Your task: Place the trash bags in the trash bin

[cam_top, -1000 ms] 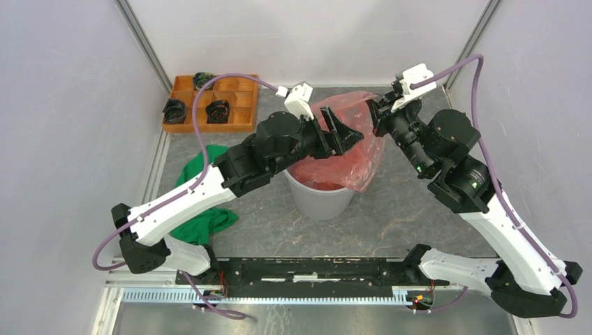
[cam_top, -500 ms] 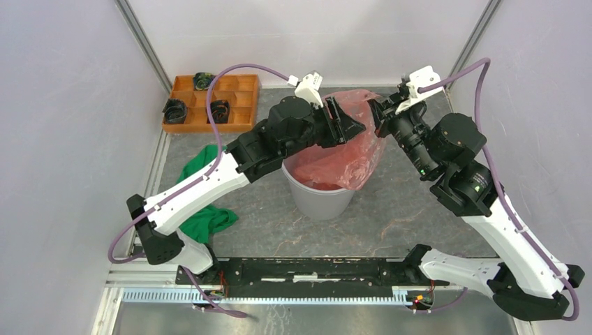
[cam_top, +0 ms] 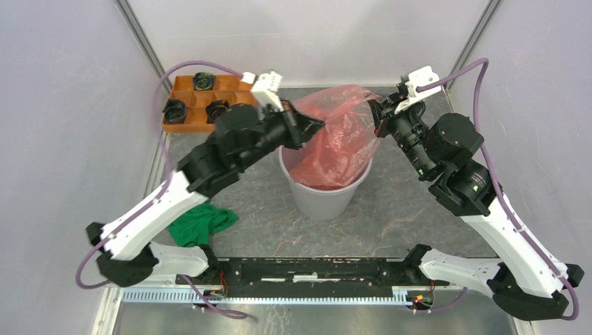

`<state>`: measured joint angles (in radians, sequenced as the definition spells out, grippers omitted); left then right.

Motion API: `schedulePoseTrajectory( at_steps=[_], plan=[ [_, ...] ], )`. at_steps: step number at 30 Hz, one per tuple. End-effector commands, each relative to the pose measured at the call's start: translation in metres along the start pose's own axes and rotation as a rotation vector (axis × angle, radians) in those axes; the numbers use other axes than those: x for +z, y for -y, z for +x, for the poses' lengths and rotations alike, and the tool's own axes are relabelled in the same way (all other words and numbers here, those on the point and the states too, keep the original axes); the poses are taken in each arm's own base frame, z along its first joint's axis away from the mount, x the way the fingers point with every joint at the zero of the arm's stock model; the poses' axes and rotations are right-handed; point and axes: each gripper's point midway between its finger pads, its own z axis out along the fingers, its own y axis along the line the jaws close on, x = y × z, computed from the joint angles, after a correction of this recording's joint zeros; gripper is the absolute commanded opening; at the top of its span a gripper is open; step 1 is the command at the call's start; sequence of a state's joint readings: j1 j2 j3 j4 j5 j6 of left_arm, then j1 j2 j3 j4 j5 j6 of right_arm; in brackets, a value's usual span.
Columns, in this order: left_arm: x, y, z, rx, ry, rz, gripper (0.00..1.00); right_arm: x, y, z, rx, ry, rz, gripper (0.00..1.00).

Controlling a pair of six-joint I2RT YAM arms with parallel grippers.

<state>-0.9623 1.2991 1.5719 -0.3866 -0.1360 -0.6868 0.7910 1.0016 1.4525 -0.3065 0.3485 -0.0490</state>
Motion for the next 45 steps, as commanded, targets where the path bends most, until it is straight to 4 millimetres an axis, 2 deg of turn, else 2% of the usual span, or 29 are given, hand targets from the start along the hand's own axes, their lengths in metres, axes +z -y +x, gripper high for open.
schedulePoseTrajectory(
  at_steps=[1,5,10,12,17,21,23,25,28,30,31,34,36,38,42,45],
  plan=[
    [-0.047,-0.007,-0.036,0.092,0.162,-0.002,0.02,0.001,-0.002,-0.002,0.04,0.015,0.002,0.01],
    [-0.061,-0.005,-0.026,0.073,0.161,0.059,0.02,0.003,-0.001,0.005,0.046,-0.005,0.014,0.01],
    [-0.053,-0.007,-0.005,0.06,0.086,0.072,0.02,0.002,0.002,-0.001,0.045,-0.008,0.024,0.01],
    [-0.056,-0.012,0.001,0.06,0.068,0.06,0.02,-0.002,0.004,0.0,0.042,-0.018,0.029,0.02],
    [-0.077,-0.028,0.023,0.057,0.032,0.067,0.02,-0.02,0.002,0.027,0.067,-0.117,0.004,0.11],
    [-0.097,-0.052,0.038,0.028,0.025,0.008,0.02,-0.033,-0.016,0.055,0.103,-0.224,-0.086,0.17],
    [-0.105,-0.059,0.04,0.007,0.036,-0.009,0.02,-0.04,-0.021,0.069,0.117,-0.268,-0.114,0.32],
    [-0.109,-0.06,0.042,-0.02,0.043,-0.001,0.02,-0.047,-0.022,0.081,0.123,-0.308,-0.117,0.56],
    [-0.111,-0.056,0.042,-0.06,0.052,0.025,0.02,-0.059,-0.024,0.097,0.117,-0.399,-0.133,0.83],
    [-0.111,-0.056,0.044,-0.08,0.051,0.027,0.02,-0.069,-0.025,0.109,0.116,-0.464,-0.145,0.96],
    [-0.112,-0.057,0.046,-0.088,0.047,0.026,0.02,-0.073,-0.026,0.111,0.123,-0.486,-0.148,0.98],
    [-0.111,-0.059,0.053,-0.107,0.032,0.031,0.02,-0.081,-0.036,0.112,0.196,-0.499,-0.185,0.98],
    [-0.112,-0.058,0.055,-0.124,0.025,0.039,0.02,-0.084,-0.055,0.108,0.286,-0.457,-0.277,0.98],
    [-0.112,-0.057,0.058,-0.133,0.017,0.043,0.02,-0.088,-0.067,0.107,0.355,-0.43,-0.327,0.98],
    [-0.114,-0.06,0.059,-0.155,0.023,0.039,0.02,-0.094,-0.071,0.097,0.44,-0.392,-0.345,0.98],
    [-0.114,-0.062,0.061,-0.167,0.022,0.037,0.02,-0.101,-0.08,0.082,0.494,-0.355,-0.409,0.98]
  ],
)
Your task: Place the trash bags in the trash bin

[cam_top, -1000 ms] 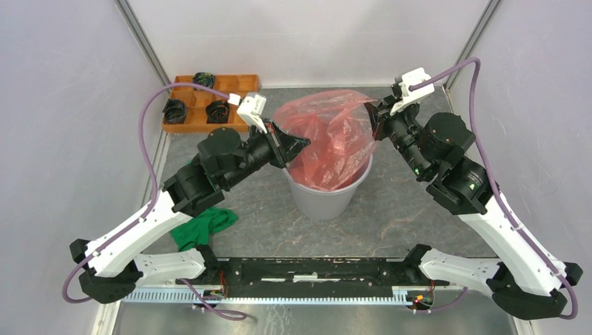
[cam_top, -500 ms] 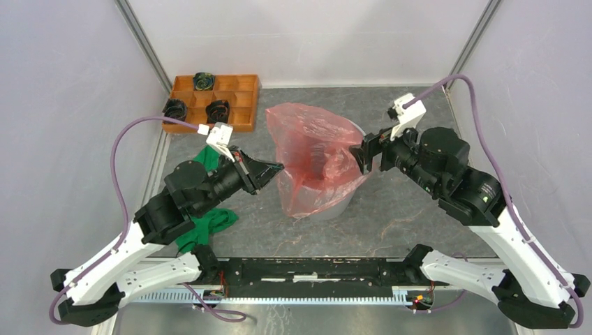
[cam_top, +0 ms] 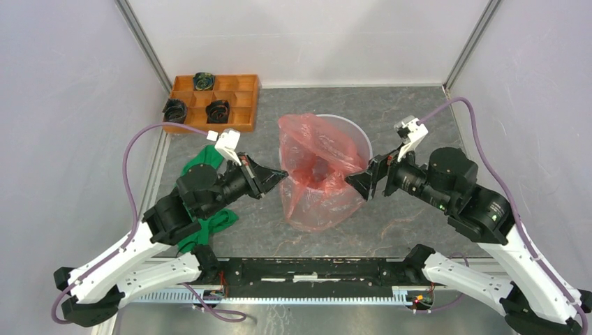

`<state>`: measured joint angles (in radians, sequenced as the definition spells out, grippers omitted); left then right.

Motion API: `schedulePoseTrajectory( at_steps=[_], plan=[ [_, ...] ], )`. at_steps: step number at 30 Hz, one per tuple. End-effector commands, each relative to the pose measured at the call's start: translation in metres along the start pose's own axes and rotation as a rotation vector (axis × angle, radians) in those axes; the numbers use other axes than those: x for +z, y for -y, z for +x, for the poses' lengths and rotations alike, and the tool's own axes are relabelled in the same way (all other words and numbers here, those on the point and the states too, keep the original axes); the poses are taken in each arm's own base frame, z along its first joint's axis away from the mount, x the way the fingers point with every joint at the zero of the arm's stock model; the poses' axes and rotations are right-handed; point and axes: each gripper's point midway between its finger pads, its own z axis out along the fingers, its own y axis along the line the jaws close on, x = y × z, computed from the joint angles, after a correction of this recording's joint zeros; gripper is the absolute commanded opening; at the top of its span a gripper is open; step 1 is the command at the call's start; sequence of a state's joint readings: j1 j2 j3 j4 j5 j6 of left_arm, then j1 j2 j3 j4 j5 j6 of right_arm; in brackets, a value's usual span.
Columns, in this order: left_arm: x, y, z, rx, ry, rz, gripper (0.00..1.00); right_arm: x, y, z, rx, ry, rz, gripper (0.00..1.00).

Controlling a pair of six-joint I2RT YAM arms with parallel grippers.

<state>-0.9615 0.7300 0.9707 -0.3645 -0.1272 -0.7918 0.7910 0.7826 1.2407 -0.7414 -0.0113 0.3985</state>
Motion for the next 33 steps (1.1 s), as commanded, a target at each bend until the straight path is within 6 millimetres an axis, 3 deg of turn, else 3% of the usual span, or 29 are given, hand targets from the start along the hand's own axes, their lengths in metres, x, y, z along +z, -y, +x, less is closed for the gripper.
schedulePoseTrajectory(
  at_steps=[1,5,11,13,16,17,21,24,29,33],
  plan=[
    [-0.003,0.01,-0.007,-0.067,0.036,0.042,0.02,-0.012,-0.036,-0.029,0.09,0.11,-0.17,0.98],
    [-0.002,0.011,-0.007,-0.082,0.042,0.055,0.02,-0.023,-0.042,-0.039,0.101,0.145,-0.197,0.98],
    [-0.008,0.009,-0.01,-0.082,0.061,0.049,0.02,-0.013,-0.04,-0.009,0.033,0.038,-0.218,0.98],
    [-0.01,0.004,-0.009,-0.079,0.063,0.03,0.02,-0.012,-0.038,-0.003,0.005,0.035,-0.222,0.93],
    [-0.015,-0.013,-0.008,-0.059,0.071,-0.043,0.02,-0.012,-0.01,0.002,-0.048,0.032,-0.082,0.68],
    [-0.017,-0.022,-0.007,-0.052,0.076,-0.081,0.02,-0.013,0.0,0.003,-0.071,0.033,-0.032,0.55],
    [-0.023,-0.051,-0.002,-0.037,0.094,-0.187,0.02,-0.01,0.021,0.013,-0.142,0.051,0.046,0.2],
    [-0.02,-0.067,0.01,-0.036,0.086,-0.23,0.02,-0.005,0.03,0.022,-0.163,0.057,0.067,0.02],
    [-0.02,-0.086,0.024,-0.034,0.061,-0.292,0.02,0.004,0.052,0.052,-0.174,-0.019,0.148,0.01],
    [-0.022,-0.096,0.035,-0.055,0.046,-0.304,0.02,0.01,0.058,0.061,-0.172,-0.036,0.171,0.16]
  ],
)
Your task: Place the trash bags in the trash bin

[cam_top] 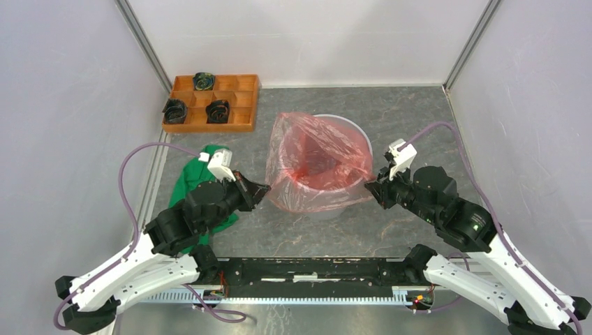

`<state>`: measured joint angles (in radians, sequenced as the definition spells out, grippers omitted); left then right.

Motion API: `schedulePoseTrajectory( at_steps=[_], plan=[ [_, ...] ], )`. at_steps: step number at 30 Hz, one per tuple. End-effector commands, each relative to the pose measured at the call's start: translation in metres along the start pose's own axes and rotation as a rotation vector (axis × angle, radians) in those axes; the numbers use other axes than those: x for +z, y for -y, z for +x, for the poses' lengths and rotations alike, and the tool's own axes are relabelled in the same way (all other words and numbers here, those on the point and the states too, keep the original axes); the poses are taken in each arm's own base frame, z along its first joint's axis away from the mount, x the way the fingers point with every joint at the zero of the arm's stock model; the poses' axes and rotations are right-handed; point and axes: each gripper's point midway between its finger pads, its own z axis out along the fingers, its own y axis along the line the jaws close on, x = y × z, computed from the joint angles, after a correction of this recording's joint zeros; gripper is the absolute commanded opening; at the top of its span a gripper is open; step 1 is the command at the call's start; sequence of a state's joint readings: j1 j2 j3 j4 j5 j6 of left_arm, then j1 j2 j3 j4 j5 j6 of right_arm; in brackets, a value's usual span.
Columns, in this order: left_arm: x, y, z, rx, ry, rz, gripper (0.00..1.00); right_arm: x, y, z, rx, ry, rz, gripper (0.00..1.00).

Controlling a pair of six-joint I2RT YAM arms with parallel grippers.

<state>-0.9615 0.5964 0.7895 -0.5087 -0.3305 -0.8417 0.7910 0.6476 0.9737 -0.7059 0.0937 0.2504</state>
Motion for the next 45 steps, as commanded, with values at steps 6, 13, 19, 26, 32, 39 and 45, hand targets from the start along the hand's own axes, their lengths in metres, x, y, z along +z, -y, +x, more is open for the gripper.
schedulePoseTrajectory(
  at_steps=[6,13,19,26,32,39,45],
  plan=[
    [0.009,-0.024,0.003,-0.031,0.066,-0.075,0.02,0.009,0.04,0.002,-0.006,0.04,0.226,0.27],
    [0.041,-0.061,0.001,0.159,0.048,-0.379,0.02,0.016,0.08,0.011,-0.071,0.122,0.432,0.42],
    [0.043,-0.061,0.007,0.275,-0.045,-0.406,0.03,-0.007,0.074,-0.006,-0.145,0.077,0.387,0.76],
    [0.004,-0.062,0.0,0.31,-0.097,-0.379,0.5,-0.041,0.031,-0.04,-0.18,0.097,0.141,0.98],
    [-0.012,-0.062,-0.023,0.379,-0.105,-0.379,0.87,-0.024,-0.022,-0.084,-0.324,0.188,-0.126,0.98],
    [0.008,-0.026,-0.049,0.265,-0.096,-0.133,0.96,0.032,-0.052,-0.11,-0.419,0.145,-0.246,0.87],
    [0.029,-0.033,-0.064,0.181,-0.101,-0.054,0.97,0.057,-0.039,-0.108,-0.531,0.058,0.002,0.89]
  ],
)
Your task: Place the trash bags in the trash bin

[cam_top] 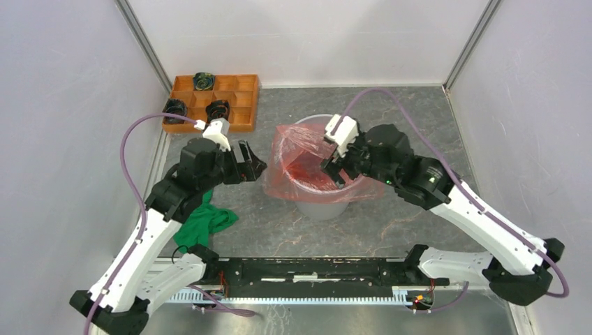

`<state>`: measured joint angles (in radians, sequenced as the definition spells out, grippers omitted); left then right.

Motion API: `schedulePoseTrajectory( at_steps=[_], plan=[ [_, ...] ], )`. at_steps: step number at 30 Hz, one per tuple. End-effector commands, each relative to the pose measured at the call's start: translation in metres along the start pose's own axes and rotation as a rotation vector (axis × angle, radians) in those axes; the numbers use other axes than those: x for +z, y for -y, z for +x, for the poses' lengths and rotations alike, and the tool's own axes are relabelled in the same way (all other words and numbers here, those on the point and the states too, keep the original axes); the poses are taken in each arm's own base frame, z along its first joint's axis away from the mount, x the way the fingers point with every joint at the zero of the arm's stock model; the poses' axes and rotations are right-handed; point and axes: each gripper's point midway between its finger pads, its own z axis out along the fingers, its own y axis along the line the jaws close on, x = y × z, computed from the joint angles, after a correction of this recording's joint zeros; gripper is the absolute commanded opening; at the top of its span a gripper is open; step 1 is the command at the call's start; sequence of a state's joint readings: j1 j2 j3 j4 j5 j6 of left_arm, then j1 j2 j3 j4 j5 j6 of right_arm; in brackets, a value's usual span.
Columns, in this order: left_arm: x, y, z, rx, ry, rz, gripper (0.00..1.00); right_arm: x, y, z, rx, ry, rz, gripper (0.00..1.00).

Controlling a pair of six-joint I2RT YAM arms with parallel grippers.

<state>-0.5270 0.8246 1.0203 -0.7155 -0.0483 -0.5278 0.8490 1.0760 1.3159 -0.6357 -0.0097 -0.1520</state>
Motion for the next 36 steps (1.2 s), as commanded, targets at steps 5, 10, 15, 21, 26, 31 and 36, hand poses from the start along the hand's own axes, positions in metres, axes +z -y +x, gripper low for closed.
schedulePoseTrajectory(
  at_steps=[5,10,15,21,26,31,36],
  plan=[
    [0.016,0.014,-0.03,-0.074,0.009,0.315,0.96,-0.008,0.034,-0.014,-0.213,-0.078,0.411,0.89],
    [0.021,0.017,-0.026,-0.163,0.001,0.469,0.95,-0.005,0.046,-0.01,-0.252,-0.093,0.528,0.6],
    [0.026,0.015,-0.017,-0.198,0.0,0.513,0.96,-0.004,0.045,-0.025,-0.199,0.029,0.517,0.09],
    [0.025,0.026,-0.013,-0.235,0.019,0.629,0.97,0.005,0.069,-0.032,-0.068,0.115,0.439,0.0],
    [0.023,0.028,-0.006,-0.249,0.014,0.686,0.93,0.012,0.087,-0.028,0.025,0.147,0.393,0.0],
    [0.027,0.018,-0.009,-0.26,0.036,0.629,0.91,0.017,0.108,-0.023,0.099,0.146,0.419,0.01],
    [0.026,-0.006,-0.05,-0.09,0.152,0.371,0.98,0.022,0.114,-0.022,0.122,0.138,0.411,0.0]
  ],
)
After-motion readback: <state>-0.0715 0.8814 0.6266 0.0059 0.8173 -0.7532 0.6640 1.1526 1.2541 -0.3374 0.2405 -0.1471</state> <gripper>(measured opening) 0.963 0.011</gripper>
